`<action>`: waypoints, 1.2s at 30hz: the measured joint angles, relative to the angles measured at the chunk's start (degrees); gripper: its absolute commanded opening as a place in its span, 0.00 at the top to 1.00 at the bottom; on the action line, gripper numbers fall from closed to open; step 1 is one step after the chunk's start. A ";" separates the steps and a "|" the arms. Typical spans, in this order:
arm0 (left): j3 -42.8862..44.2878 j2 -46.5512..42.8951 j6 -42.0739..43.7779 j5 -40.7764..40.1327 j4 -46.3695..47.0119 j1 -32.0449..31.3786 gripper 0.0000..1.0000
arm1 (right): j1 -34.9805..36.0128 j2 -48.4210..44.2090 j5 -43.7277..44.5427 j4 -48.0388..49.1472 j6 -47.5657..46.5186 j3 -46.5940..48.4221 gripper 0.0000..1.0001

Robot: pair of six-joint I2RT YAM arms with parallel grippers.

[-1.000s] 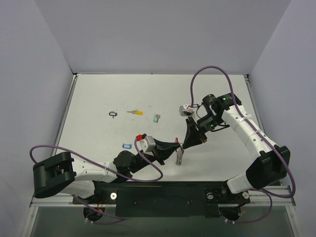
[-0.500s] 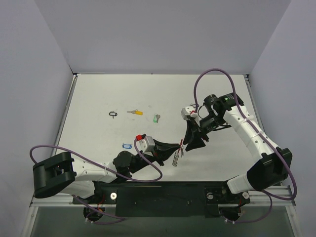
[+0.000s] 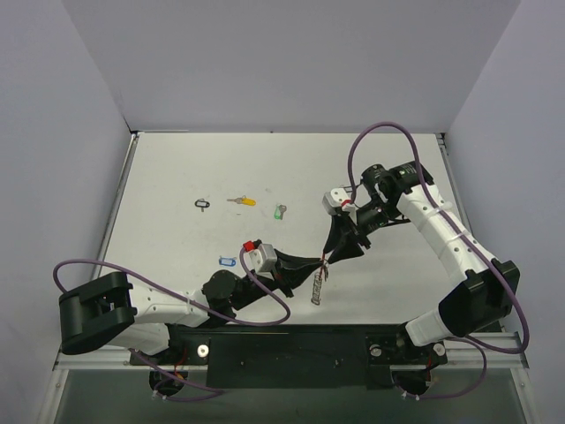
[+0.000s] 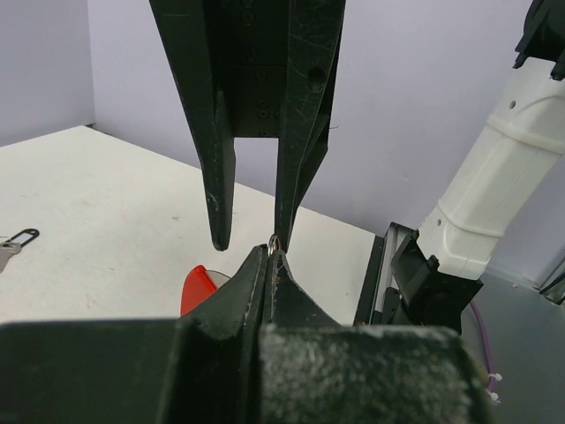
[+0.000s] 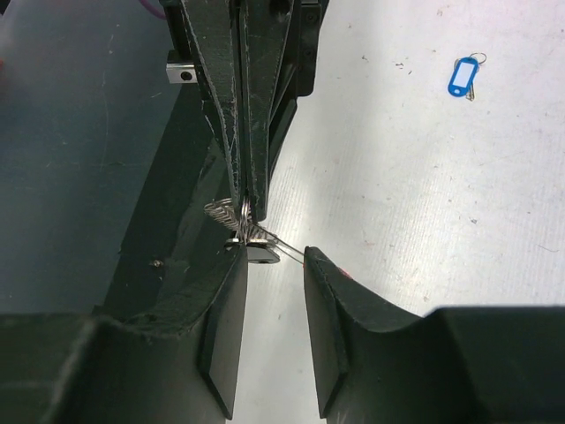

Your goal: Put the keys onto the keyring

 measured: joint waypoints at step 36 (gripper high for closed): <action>-0.57 1.05 0.55 -4.50 0.46 -0.04 0.94 | 2.45 2.32 -0.15 0.26 0.48 -0.07 1.00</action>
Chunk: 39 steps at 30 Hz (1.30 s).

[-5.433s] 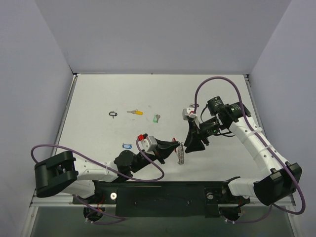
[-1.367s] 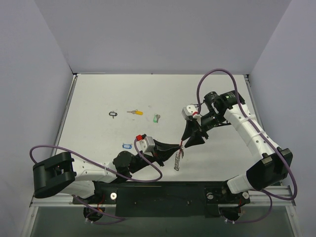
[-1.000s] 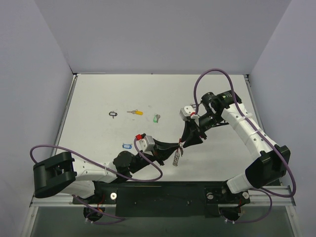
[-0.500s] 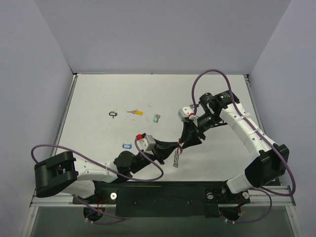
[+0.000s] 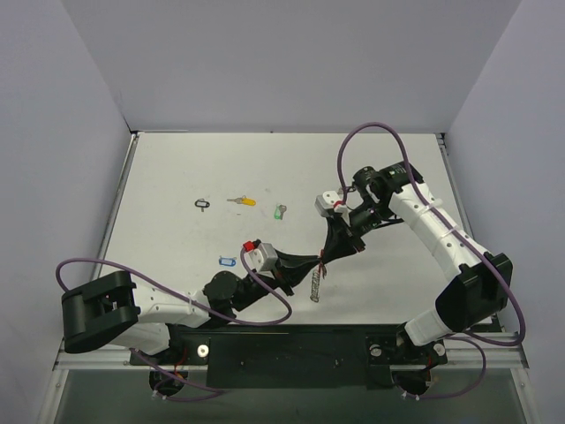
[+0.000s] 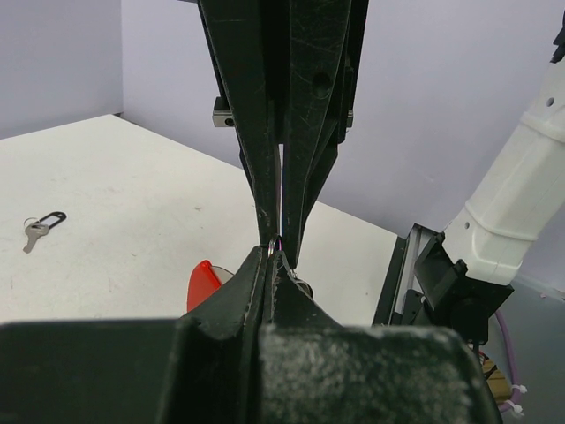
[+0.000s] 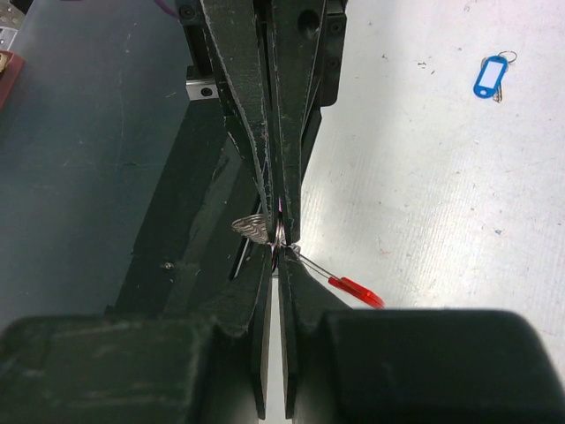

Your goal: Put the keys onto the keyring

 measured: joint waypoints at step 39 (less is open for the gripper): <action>13.20 -3.10 -4.42 21.81 -34.53 9.92 0.32 | 0.68 -7.04 19.32 10.05 27.17 -6.93 1.00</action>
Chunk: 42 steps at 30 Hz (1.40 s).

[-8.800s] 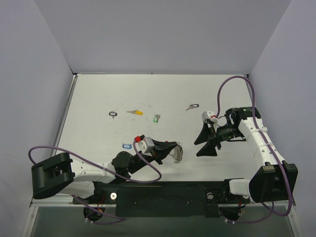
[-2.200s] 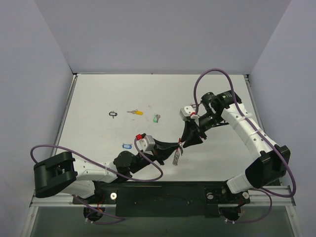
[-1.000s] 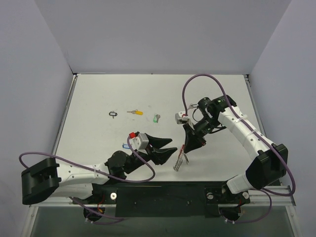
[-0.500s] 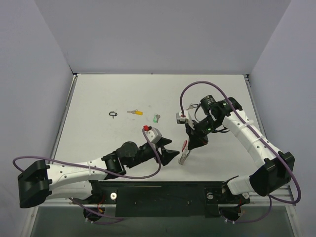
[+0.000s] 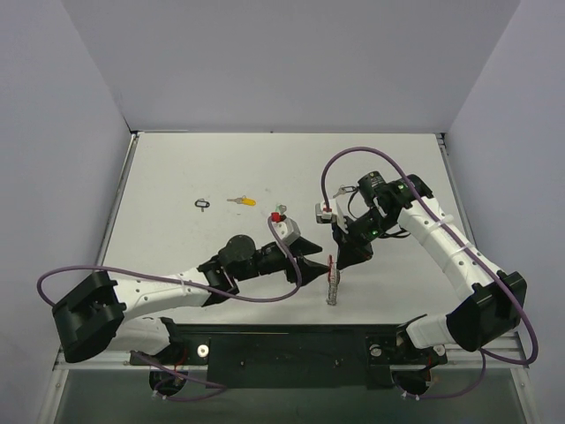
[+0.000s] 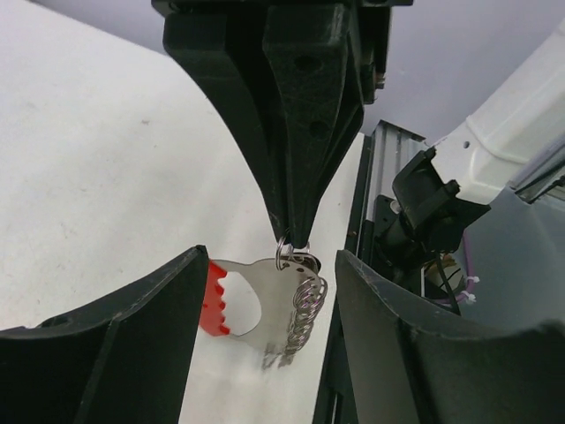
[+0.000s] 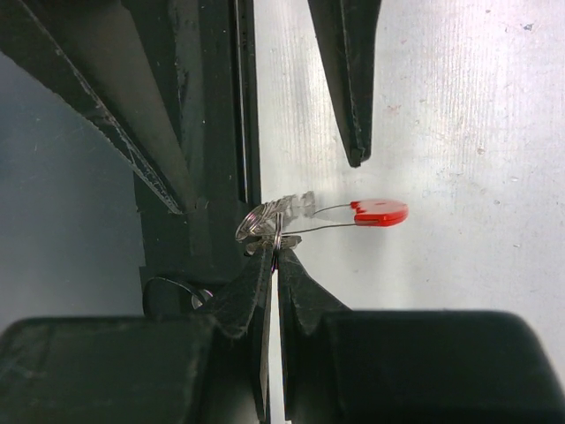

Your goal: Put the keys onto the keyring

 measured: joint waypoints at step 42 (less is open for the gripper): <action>2.99 13.51 -1.49 19.78 14.23 4.00 0.72 | 0.31 -0.13 -0.70 -1.29 -3.23 -0.90 1.00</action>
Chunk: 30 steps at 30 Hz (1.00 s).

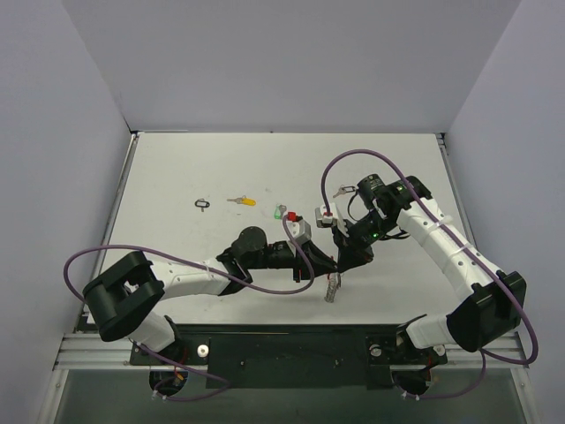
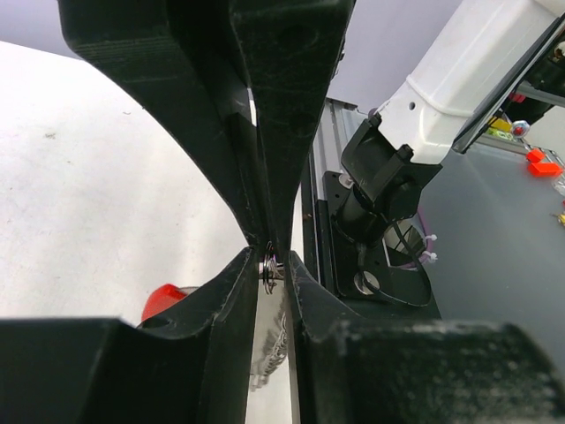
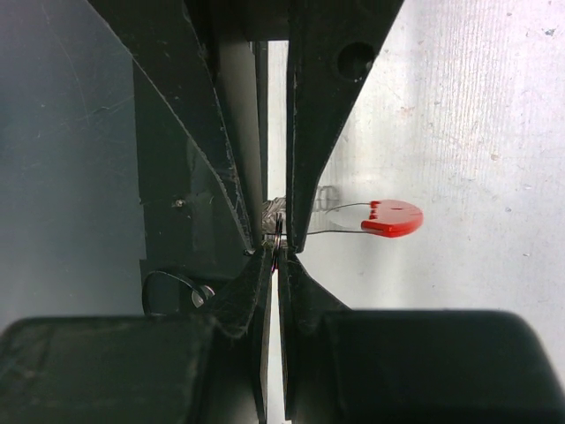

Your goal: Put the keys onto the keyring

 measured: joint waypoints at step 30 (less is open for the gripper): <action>-2.56 -3.74 0.31 -5.99 -3.28 -1.46 1.00 | -3.37 -0.24 -4.39 -0.37 0.98 -0.81 0.70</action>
